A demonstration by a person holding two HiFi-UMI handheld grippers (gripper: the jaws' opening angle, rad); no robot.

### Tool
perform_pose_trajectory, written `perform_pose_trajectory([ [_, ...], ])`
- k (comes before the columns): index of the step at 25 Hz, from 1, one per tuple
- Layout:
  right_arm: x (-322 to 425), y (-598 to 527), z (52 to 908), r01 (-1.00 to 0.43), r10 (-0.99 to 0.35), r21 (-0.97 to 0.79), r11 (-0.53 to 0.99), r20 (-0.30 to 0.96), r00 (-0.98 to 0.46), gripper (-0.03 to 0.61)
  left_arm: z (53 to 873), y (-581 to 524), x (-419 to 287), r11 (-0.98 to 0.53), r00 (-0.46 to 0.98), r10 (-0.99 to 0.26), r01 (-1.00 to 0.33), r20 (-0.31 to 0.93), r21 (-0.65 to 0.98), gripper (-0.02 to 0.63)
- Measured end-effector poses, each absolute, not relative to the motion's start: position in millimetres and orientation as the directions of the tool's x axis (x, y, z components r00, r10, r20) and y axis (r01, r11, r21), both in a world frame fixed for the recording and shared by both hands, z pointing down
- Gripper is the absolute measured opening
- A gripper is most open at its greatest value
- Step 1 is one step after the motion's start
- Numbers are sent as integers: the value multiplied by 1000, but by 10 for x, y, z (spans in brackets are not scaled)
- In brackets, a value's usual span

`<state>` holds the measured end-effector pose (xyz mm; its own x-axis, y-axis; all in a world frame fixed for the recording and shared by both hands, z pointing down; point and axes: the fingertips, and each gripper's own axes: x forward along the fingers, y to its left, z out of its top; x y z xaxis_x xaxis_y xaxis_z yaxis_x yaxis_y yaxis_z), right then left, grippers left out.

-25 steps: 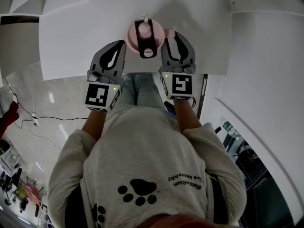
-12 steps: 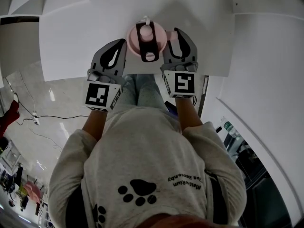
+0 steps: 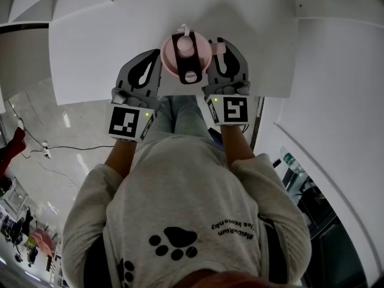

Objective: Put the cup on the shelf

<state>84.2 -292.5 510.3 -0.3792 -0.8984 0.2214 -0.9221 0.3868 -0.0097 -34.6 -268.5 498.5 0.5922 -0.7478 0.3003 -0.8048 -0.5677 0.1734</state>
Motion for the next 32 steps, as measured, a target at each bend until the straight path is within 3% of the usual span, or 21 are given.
perform_pose_trajectory([
  [11,863,-2904,5123,-931,-915,-145,335,184,-359,89,4988,-2612,-359,-624,645,-712,-763,277,171,9],
  [13,869,-2895,5134,-932,-917,-164,323,187,-351,89,5004,-2563,-358,-656,676,-683,-734,276,176,54],
  [17,885,-2892,5151,-936,-922,-167,311,188,-340,91,5022,-2474,-358,-723,745,-615,-664,259,191,204],
  [24,940,-2933,4976,-939,-930,-161,304,164,-329,91,4959,-2342,-205,-830,836,-496,-536,233,157,245],
  [32,898,-2919,4651,-931,-925,-162,328,145,-351,91,4793,-2407,-97,-874,869,-448,-475,210,102,281],
])
